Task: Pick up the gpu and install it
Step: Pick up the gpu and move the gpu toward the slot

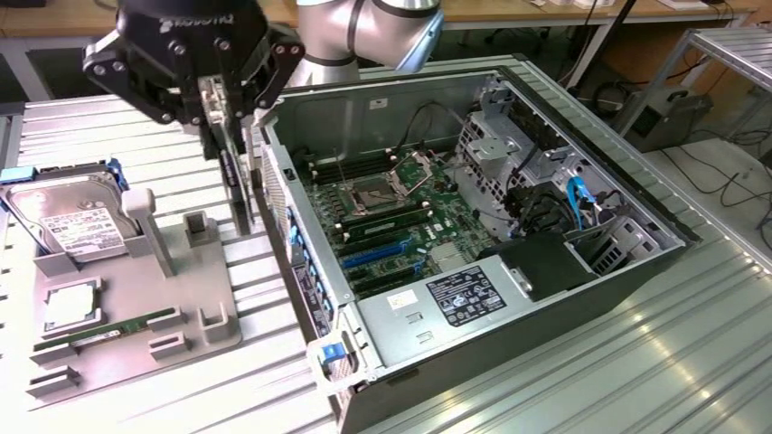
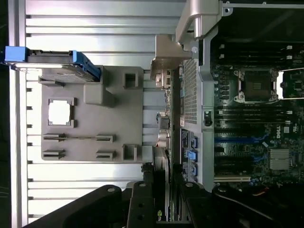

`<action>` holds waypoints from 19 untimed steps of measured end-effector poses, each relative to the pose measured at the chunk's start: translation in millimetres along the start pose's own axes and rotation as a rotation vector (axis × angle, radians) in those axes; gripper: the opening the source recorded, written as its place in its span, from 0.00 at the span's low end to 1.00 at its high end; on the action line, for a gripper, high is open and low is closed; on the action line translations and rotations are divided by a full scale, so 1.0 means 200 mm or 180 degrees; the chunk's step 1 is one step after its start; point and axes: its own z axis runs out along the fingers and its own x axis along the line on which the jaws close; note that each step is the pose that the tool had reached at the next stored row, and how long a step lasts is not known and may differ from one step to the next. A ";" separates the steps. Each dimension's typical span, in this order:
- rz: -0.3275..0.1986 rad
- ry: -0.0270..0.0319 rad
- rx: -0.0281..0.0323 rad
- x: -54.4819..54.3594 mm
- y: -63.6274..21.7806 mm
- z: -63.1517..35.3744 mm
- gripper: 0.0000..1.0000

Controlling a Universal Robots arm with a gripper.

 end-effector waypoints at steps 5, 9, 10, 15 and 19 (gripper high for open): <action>0.0001 0.0007 -0.0011 -0.13 -0.014 -0.055 0.26; 0.0002 0.0021 -0.0030 -0.25 -0.025 -0.058 0.26; 0.0002 0.0024 -0.0033 -0.28 -0.027 -0.058 0.26; 0.0004 0.0038 -0.0050 -0.41 -0.031 -0.054 0.26; 0.0005 0.0046 -0.0055 -0.53 -0.031 -0.042 0.26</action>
